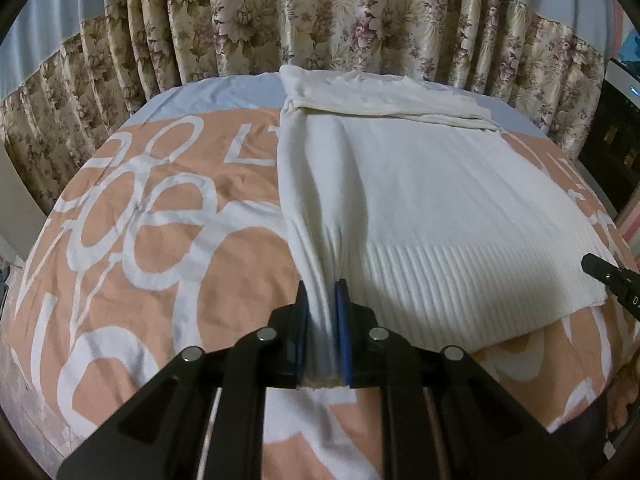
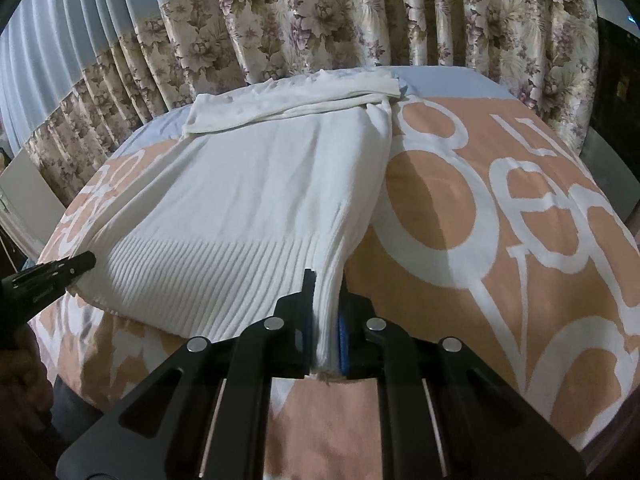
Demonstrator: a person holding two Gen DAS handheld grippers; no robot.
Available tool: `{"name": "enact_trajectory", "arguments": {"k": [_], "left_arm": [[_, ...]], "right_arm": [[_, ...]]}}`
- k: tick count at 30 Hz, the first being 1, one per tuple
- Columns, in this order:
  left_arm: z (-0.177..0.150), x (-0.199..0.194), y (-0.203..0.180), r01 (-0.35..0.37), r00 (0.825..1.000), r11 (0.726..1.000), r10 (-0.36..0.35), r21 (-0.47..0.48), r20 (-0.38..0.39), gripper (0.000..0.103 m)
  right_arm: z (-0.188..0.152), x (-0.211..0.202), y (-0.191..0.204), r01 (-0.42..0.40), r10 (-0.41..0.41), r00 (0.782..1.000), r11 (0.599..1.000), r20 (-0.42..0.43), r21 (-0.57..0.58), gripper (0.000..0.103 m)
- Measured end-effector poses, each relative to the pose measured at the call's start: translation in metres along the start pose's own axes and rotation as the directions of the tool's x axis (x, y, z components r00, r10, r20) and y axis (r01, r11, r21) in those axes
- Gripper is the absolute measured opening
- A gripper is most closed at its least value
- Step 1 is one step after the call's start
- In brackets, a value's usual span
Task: Fold small clothes
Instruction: 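Lift the held hem with both grippers and fold it over toward the collar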
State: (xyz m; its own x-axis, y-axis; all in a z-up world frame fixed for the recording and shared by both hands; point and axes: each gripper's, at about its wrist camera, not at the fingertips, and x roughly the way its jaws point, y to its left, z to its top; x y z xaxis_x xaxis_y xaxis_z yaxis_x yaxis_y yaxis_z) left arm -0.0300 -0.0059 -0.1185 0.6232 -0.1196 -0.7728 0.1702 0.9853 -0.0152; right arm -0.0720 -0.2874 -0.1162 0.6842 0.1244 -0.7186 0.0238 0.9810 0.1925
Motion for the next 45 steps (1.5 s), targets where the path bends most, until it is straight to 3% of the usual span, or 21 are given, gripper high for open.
{"name": "enact_trajectory", "arguments": {"k": [9,19,30,45], "left_arm": [[-0.001,-0.007,0.001,0.0,1.0,0.999,0.0,-0.034,0.011,0.014],[0.038,-0.009,0.004,-0.018,0.996,0.998,0.024,-0.067,0.088,0.013],[0.119,0.003,0.005,-0.011,0.992,0.997,0.02,-0.073,0.123,0.014],[0.235,0.099,0.003,-0.055,0.987,0.998,0.057,-0.022,0.149,0.014]], "right_arm": [[-0.004,-0.016,0.002,-0.013,0.013,1.0,1.0,0.007,0.006,0.01],[0.04,-0.018,0.014,-0.003,0.005,0.996,1.0,0.089,-0.02,0.01],[0.107,0.001,0.008,-0.02,0.021,0.996,1.0,0.087,-0.002,0.01],[0.223,0.101,-0.013,-0.01,0.009,0.996,1.0,0.085,0.006,0.01]]}}
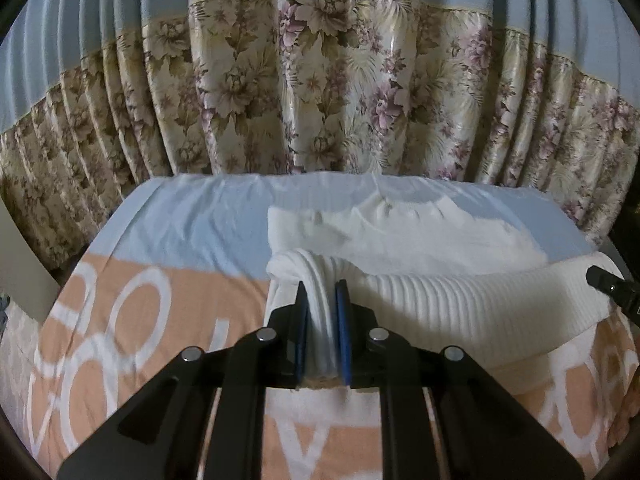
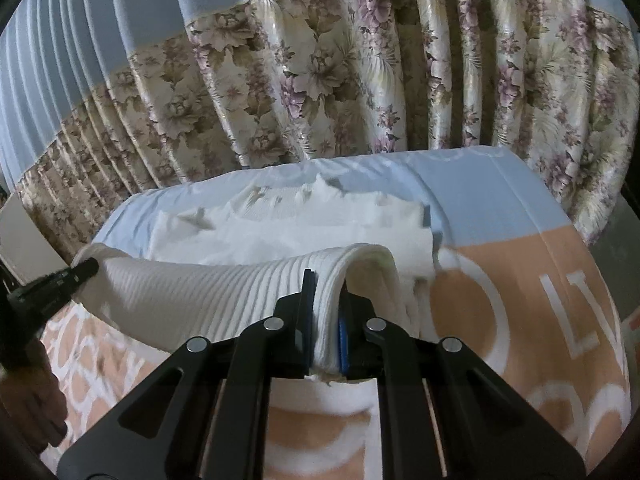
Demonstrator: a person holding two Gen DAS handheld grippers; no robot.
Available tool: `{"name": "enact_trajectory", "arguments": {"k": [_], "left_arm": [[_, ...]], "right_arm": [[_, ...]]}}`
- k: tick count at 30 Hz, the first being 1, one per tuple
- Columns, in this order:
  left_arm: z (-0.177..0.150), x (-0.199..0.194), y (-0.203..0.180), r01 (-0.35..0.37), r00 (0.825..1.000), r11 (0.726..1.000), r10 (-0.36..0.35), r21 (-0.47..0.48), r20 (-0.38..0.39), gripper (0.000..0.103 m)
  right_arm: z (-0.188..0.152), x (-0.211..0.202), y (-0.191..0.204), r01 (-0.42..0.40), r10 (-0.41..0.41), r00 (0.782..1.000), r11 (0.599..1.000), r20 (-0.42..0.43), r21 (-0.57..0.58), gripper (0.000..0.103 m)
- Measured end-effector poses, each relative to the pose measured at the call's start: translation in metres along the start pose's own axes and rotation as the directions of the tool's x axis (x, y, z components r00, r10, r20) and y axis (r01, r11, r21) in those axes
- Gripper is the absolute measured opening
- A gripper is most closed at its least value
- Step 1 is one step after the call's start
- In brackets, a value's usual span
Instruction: Fold small clothes
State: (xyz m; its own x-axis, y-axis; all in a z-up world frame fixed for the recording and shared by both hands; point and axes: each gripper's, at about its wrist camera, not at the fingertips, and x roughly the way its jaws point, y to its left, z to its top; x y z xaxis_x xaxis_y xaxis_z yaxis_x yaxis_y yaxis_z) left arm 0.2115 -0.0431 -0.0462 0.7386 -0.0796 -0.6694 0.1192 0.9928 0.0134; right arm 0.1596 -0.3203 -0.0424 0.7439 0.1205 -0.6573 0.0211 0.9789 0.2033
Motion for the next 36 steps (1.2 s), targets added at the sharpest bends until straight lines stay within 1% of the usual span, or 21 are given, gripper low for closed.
{"name": "enact_trajectory", "arguments": {"k": [3,7,10,13,16,19,21,23,24,27,30,33,35,36], "left_arm": [[0.011,0.024,-0.002,-0.009,1.0,1.0,0.009,0.009,-0.004,0.014],[0.021,0.064,-0.007,-0.014,0.999,1.0,0.014,0.01,-0.034,0.014],[0.027,0.093,-0.005,-0.021,0.998,1.0,0.02,-0.008,-0.065,0.014],[0.033,0.111,-0.004,-0.03,0.997,0.999,0.029,-0.013,-0.076,0.014],[0.039,0.124,-0.005,-0.035,0.996,0.999,0.034,-0.011,-0.077,0.014],[0.045,0.137,-0.004,-0.043,0.995,0.999,0.042,-0.007,-0.093,0.017],[0.048,0.143,-0.003,-0.05,0.994,0.999,0.048,-0.016,-0.1,0.022],[0.053,0.144,0.003,-0.067,0.994,0.996,0.063,-0.051,-0.086,0.064],[0.057,0.141,0.007,-0.068,0.996,0.995,0.064,-0.075,-0.063,0.068],[0.067,0.138,0.009,-0.077,0.996,0.994,0.074,-0.08,-0.045,0.069],[0.073,0.13,0.01,-0.087,0.996,0.994,0.085,-0.059,-0.025,0.07],[0.073,0.116,0.014,-0.092,0.996,0.995,0.092,-0.043,-0.005,0.07],[0.071,0.104,0.019,-0.085,0.996,0.996,0.085,-0.042,0.006,0.07],[0.07,0.098,0.021,-0.08,0.997,0.996,0.08,-0.041,0.012,0.07]], "right_arm": [[0.011,0.027,-0.006,0.002,-0.001,1.0,1.0,-0.016,0.009,0.01],[0.02,0.06,-0.014,0.004,-0.003,0.999,1.0,-0.046,0.03,0.01],[0.026,0.082,-0.021,0.01,-0.007,0.998,0.999,-0.061,0.046,0.01],[0.034,0.101,-0.026,0.006,-0.001,0.997,0.997,-0.073,0.074,0.01],[0.041,0.12,-0.028,0.008,-0.001,0.996,0.997,-0.091,0.076,0.011],[0.047,0.133,-0.032,0.01,-0.001,0.995,0.997,-0.105,0.082,0.013],[0.052,0.136,-0.036,0.02,-0.011,0.995,0.995,-0.098,0.093,0.017],[0.058,0.138,-0.042,0.028,-0.019,0.996,0.994,-0.086,0.108,0.03],[0.062,0.138,-0.043,0.032,-0.024,0.997,0.993,-0.076,0.111,0.031],[0.073,0.136,-0.044,0.035,-0.029,0.998,0.995,-0.059,0.099,0.031],[0.083,0.128,-0.044,0.047,-0.045,0.999,0.995,-0.025,0.085,0.031],[0.087,0.113,-0.045,0.033,-0.034,0.999,0.996,0.005,0.081,0.032],[0.085,0.101,-0.043,0.014,-0.015,1.0,0.998,0.019,0.06,0.036],[0.083,0.094,-0.043,-0.002,0.0,1.0,0.999,0.023,0.051,0.037]]}}
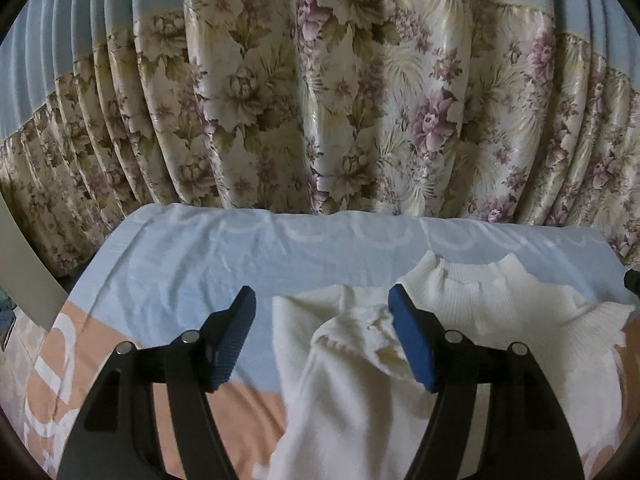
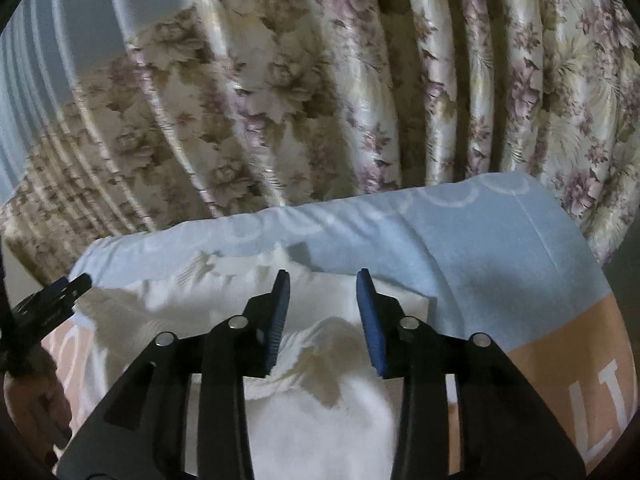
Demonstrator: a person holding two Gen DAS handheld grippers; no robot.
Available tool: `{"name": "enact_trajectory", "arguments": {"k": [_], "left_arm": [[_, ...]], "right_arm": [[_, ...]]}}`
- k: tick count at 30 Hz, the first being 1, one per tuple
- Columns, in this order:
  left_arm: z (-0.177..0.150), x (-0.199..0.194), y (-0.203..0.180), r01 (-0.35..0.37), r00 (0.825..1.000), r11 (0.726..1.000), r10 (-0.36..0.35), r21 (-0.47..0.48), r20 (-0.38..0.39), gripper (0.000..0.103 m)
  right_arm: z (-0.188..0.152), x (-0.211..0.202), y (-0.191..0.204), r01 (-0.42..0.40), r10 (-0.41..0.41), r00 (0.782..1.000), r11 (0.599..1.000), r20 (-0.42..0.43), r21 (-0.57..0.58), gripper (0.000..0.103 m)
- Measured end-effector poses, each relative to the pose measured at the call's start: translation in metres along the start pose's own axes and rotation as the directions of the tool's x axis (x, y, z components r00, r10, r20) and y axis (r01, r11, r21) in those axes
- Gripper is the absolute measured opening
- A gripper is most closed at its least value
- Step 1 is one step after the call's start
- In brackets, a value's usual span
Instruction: Fold small clothes
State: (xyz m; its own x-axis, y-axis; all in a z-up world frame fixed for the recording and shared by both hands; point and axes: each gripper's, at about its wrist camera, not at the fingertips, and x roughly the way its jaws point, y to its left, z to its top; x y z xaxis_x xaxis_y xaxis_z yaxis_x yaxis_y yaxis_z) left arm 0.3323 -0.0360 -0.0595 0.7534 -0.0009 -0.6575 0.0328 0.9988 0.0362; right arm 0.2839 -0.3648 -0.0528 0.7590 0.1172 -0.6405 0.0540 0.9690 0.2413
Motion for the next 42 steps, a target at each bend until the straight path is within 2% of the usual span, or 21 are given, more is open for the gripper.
{"name": "enact_trajectory", "arguments": {"k": [4,8,13,17,23,35,42], "left_arm": [[-0.016,-0.025,0.008,0.021,1.0,1.0,-0.022,0.023,0.011,0.071],[-0.049,-0.039,-0.005,0.058,0.998,0.994,-0.057,0.09,-0.02,0.071],[-0.077,-0.029,-0.022,0.099,0.992,0.988,-0.088,0.122,-0.092,0.071],[-0.085,-0.011,-0.03,0.1,0.986,0.987,-0.081,0.127,-0.143,0.071],[-0.071,0.021,-0.034,0.097,0.978,0.988,-0.072,0.122,-0.195,0.071],[-0.011,0.049,-0.042,0.07,0.993,0.989,-0.057,0.133,-0.099,0.071],[0.019,0.049,-0.036,0.055,0.998,0.995,-0.052,0.08,-0.045,0.071]], "right_arm": [[-0.017,-0.021,0.0,-0.026,0.026,1.0,0.999,-0.016,-0.021,0.038],[-0.048,-0.031,0.005,-0.039,0.035,0.997,0.998,-0.073,-0.056,0.038],[-0.087,-0.021,0.021,-0.064,0.05,0.985,0.994,-0.163,-0.087,0.038],[-0.099,-0.008,0.03,-0.061,0.04,0.979,0.993,-0.2,-0.103,0.038],[-0.097,0.019,0.031,-0.014,-0.018,0.972,0.991,-0.233,-0.133,0.038],[-0.042,0.053,0.038,-0.006,-0.018,0.988,0.987,-0.15,-0.161,0.038],[-0.011,0.068,0.031,0.012,-0.026,0.993,0.993,-0.117,-0.118,0.038]]}}
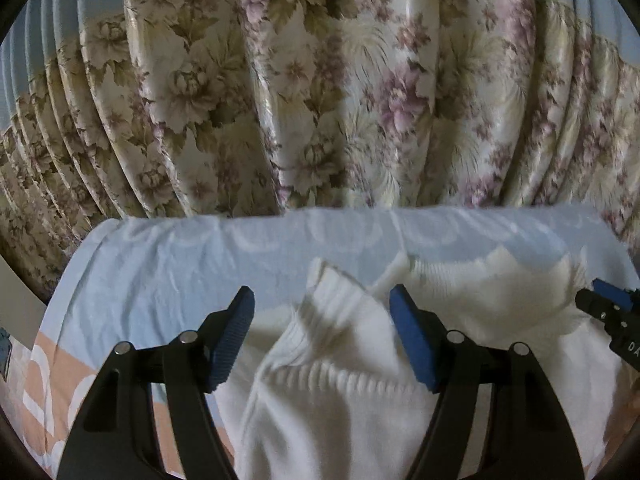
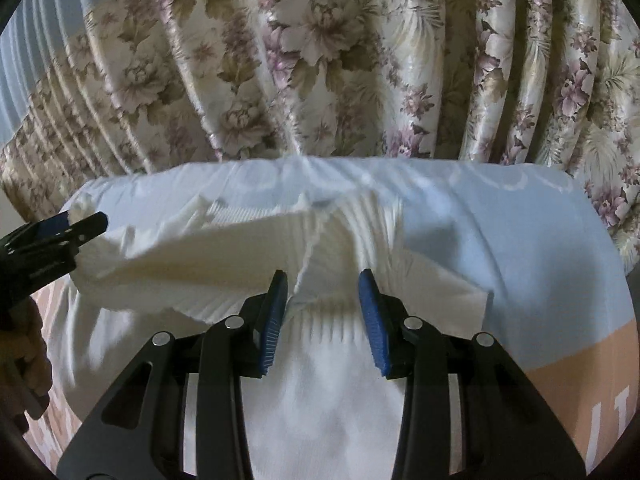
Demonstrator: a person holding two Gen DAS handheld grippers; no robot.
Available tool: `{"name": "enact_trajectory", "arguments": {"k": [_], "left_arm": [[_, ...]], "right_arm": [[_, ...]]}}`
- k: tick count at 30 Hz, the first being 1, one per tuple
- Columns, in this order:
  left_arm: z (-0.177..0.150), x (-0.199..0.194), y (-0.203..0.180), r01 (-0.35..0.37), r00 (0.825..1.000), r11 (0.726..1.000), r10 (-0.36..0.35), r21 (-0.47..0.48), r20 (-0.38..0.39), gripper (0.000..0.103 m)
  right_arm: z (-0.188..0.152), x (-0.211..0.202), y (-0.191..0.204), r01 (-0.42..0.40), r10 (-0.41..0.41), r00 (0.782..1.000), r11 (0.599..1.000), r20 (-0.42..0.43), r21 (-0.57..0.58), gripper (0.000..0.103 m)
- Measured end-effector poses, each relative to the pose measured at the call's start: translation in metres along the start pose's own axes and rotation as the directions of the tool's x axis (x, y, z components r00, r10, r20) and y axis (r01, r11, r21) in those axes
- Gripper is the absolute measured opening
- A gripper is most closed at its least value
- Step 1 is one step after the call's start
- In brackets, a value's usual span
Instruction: Fold small clothes
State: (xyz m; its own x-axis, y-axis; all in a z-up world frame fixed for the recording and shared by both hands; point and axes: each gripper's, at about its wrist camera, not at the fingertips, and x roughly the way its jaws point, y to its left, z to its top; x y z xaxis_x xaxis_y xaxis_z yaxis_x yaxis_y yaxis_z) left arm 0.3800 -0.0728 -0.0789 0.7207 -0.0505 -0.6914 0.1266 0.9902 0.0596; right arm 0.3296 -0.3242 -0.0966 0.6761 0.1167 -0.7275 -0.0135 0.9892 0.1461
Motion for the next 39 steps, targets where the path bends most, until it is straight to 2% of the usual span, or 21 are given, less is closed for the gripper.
{"name": "enact_trajectory", "arguments": {"k": [5,9,15,18,22,23,25,26,29,33,35,39], "left_arm": [[0.004,-0.017,0.0,-0.009,0.999,0.999,0.008,0.035,0.042,0.071],[0.002,-0.023,0.007,-0.013,0.999,1.0,0.012,0.021,0.041,0.071],[-0.016,-0.027,0.019,-0.033,0.999,0.999,0.033,0.01,0.009,0.071],[-0.031,-0.027,0.029,-0.057,0.998,0.998,0.057,0.01,-0.012,0.071],[-0.058,-0.012,0.045,-0.11,0.991,0.993,0.112,0.034,-0.067,0.071],[-0.069,-0.002,0.048,-0.133,0.985,0.99,0.138,0.052,-0.105,0.072],[-0.081,0.006,0.054,-0.135,0.982,0.989,0.142,0.058,-0.127,0.077],[-0.086,0.007,0.056,-0.147,0.98,0.987,0.155,0.065,-0.123,0.08],[-0.084,-0.001,0.056,-0.161,0.98,0.986,0.166,0.049,-0.111,0.08],[-0.072,-0.024,0.044,-0.137,0.989,0.99,0.139,0.037,-0.06,0.079],[-0.071,-0.04,0.029,-0.117,0.993,0.991,0.118,0.06,-0.022,0.079],[-0.079,-0.07,-0.004,-0.051,0.999,0.995,0.05,0.089,0.017,0.079]], "right_arm": [[0.003,-0.01,-0.004,0.011,-0.011,1.0,1.0,0.018,-0.003,0.04],[0.002,-0.018,-0.014,0.027,-0.027,0.999,1.0,0.027,0.015,0.04],[-0.009,-0.034,-0.028,0.052,-0.053,0.998,0.998,0.025,0.038,0.042],[-0.021,-0.044,-0.039,0.069,-0.071,0.997,0.996,0.018,0.053,0.046],[-0.041,-0.052,-0.055,0.093,-0.093,0.996,0.992,-0.005,0.08,0.046],[-0.047,-0.053,-0.058,0.093,-0.092,0.996,0.992,-0.016,0.086,0.046],[-0.055,-0.053,-0.061,0.096,-0.093,0.995,0.991,-0.032,0.091,0.046],[-0.061,-0.054,-0.061,0.095,-0.092,0.995,0.991,-0.04,0.095,0.046],[-0.071,-0.056,-0.062,0.101,-0.097,0.994,0.99,-0.051,0.099,0.047],[-0.075,-0.057,-0.065,0.089,-0.084,0.995,0.989,-0.045,0.117,0.049],[-0.074,-0.058,-0.067,0.059,-0.055,0.998,0.99,-0.036,0.13,0.055],[-0.069,-0.053,-0.063,0.01,-0.008,1.0,0.993,-0.015,0.116,0.058]]}}
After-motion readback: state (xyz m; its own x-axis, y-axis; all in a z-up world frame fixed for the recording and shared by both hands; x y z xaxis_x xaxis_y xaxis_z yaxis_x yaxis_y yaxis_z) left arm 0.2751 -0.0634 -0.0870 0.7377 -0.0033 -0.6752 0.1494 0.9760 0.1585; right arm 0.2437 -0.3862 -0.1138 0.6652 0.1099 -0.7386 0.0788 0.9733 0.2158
